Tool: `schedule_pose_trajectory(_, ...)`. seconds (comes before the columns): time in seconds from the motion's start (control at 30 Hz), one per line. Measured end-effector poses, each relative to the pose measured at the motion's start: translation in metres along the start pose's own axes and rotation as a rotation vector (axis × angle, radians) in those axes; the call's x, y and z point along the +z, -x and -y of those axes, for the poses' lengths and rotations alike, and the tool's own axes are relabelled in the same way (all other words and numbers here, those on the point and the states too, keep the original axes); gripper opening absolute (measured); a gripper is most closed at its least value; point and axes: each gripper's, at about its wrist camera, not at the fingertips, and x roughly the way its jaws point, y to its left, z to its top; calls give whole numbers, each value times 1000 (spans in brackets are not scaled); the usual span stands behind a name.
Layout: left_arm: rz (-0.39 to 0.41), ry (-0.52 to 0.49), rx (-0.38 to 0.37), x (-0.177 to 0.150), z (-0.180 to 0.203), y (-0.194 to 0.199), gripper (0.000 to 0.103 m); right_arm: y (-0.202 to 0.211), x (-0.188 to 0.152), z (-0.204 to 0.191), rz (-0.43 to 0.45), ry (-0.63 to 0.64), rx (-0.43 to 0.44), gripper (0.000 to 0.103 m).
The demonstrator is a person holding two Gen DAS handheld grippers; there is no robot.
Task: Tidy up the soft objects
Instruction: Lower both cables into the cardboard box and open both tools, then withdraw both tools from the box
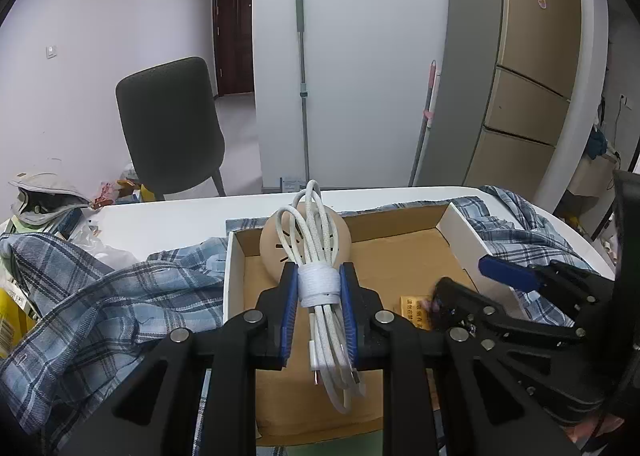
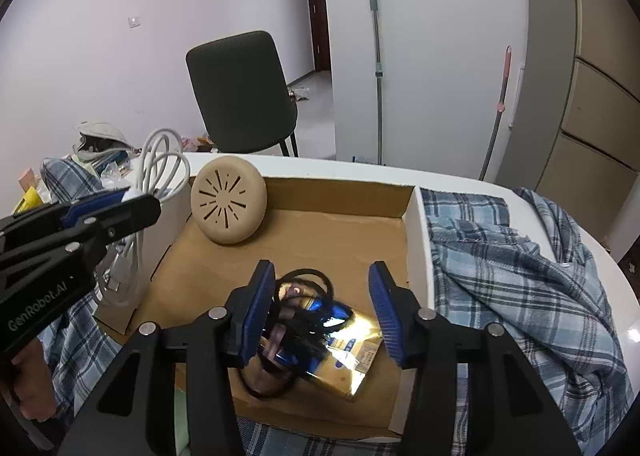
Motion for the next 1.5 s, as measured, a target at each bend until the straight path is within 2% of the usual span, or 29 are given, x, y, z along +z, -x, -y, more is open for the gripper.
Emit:
schedule_pose_trajectory(0.07,-3,2,-5,0,0,0,20,3,1,2,10,-3,-3,54)
schedule_pose_trajectory(0.27,-58,-12,-15,-3,4,-10,22,15,6,9,49,-21,-21,54)
schedule_pose_trajectory(0.3,-62,-12,-16,-3,4,-12,27,16,6,10,53,-20,-26,54)
schedule_pose_trajectory(0.37,-58,-18,-5,-4,5,-12,44,16,6,11,51,-24,-22,54)
schedule_pose_trajectory(0.4,-47,-21,3,-4,6,-11,61,15,6,12,49,-27,-17,54)
schedule_pose_trajectory(0.43,-30,-22,7,-4,6,-9,65,15,6,12,46,-28,-15,54)
schedule_pose_trajectory(0.57,6,-15,6,-1,5,0,65,14,6,11,47,-24,-20,54)
schedule_pose_trajectory(0.77,127,20,-14,16,2,42,65,29,13,11,75,-31,-26,54)
schedule_pose_trajectory(1.0,278,12,-28,29,18,119,65,84,27,0,171,-9,-16,54)
schedule_pose_trajectory(1.13,310,9,-68,24,21,153,65,130,25,-11,249,6,-21,54)
schedule_pose_trajectory(1.27,353,-1,-62,8,23,181,65,169,13,-23,303,20,-19,54)
schedule_pose_trajectory(1.4,376,10,-70,-16,20,200,86,195,-4,-32,327,28,-3,54)
schedule_pose_trajectory(1.5,389,14,-76,-35,17,210,87,205,-17,-37,318,42,16,54)
